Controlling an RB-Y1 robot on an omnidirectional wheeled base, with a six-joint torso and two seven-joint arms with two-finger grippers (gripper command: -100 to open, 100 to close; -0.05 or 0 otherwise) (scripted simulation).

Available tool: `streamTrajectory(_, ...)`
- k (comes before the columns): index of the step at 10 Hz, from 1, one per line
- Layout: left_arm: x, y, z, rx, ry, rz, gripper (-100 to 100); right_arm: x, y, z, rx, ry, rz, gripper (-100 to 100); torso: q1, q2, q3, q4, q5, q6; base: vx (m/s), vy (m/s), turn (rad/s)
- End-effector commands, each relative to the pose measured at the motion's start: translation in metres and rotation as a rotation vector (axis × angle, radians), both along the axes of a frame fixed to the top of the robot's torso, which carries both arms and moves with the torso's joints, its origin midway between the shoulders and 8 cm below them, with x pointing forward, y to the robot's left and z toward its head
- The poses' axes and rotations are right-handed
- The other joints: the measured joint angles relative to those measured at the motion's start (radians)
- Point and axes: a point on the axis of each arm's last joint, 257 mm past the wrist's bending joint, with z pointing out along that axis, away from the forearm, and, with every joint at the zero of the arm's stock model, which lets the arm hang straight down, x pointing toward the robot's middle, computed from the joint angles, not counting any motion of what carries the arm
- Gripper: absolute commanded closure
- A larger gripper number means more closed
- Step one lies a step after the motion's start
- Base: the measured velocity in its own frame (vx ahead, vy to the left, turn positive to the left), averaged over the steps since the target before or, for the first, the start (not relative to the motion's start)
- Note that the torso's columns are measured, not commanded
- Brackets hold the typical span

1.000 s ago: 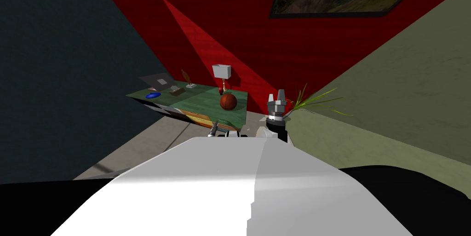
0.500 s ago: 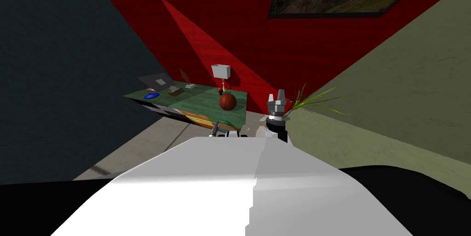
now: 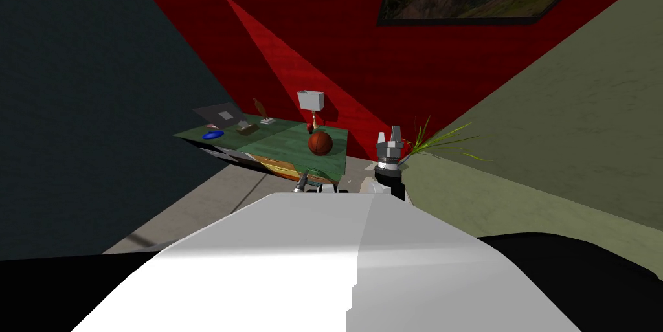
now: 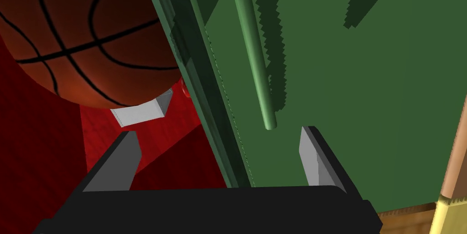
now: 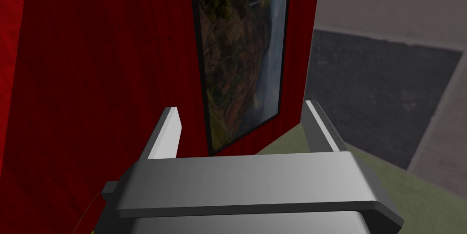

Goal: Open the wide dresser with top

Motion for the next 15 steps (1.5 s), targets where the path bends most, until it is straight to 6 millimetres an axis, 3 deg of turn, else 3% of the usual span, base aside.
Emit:
streamTrajectory(1, -0.001, 0.001, 0.001, 0.000, 0.000, -0.003, 100, 0.000, 0.000, 0.000, 0.000, 0.000, 0.000, 0, 0.000, 0.000, 0.000, 0.000, 0.000, 0.000, -0.100, 0.014, 0.026)
streamTrajectory(5, -0.003, 0.003, 0.004, 0.001, -0.001, -0.008, 100, 0.000, 0.000, 0.000, 0.000, 0.000, 0.000, 0, 0.000, 0.003, 0.002, 0.001, 0.000, 0.000, -0.168, 0.020, 0.018)
streamTrajectory(6, 0.000, 0.002, 0.001, 0.002, 0.008, -0.005, -100, 0.000, 0.000, 0.000, 0.000, 0.000, 0.000, 0, -0.001, -0.005, -0.003, -0.001, 0.000, 0.000, 0.066, -0.055, -0.038)
streamTrajectory(10, 0.005, 0.001, -0.005, 0.007, 0.023, 0.001, -100, 0.000, 0.000, 0.000, 0.000, 0.000, 0.000, 0, 0.000, -0.002, -0.001, 0.000, 0.000, 0.000, 0.156, -0.070, -0.023)
streamTrajectory(12, 0.015, 0.003, 0.000, 0.008, 0.019, 0.003, -100, 0.000, 0.000, 0.000, 0.000, 0.000, 0.000, 0, 0.002, 0.006, 0.003, 0.001, 0.000, 0.000, 0.045, -0.016, -0.003)
streamTrajectory(13, 0.011, 0.002, -0.001, 0.006, 0.016, 0.001, -100, 0.000, 0.000, 0.000, 0.000, 0.000, 0.000, 0, 0.003, 0.008, 0.005, 0.002, 0.001, 0.000, -0.006, 0.003, -0.006)
streamTrajectory(14, 0.012, 0.002, -0.001, 0.007, 0.018, 0.001, 100, 0.000, 0.000, 0.000, 0.000, 0.000, 0.000, 0, 0.001, 0.005, 0.003, 0.002, 0.000, 0.000, 0.000, 0.000, 0.000)
streamTrajectory(15, 0.016, 0.004, 0.000, 0.007, 0.020, 0.016, 100, 0.000, 0.000, 0.000, 0.000, 0.000, 0.000, 0, 0.000, 0.001, 0.001, 0.001, 0.000, 0.000, -0.136, 0.027, -0.106)
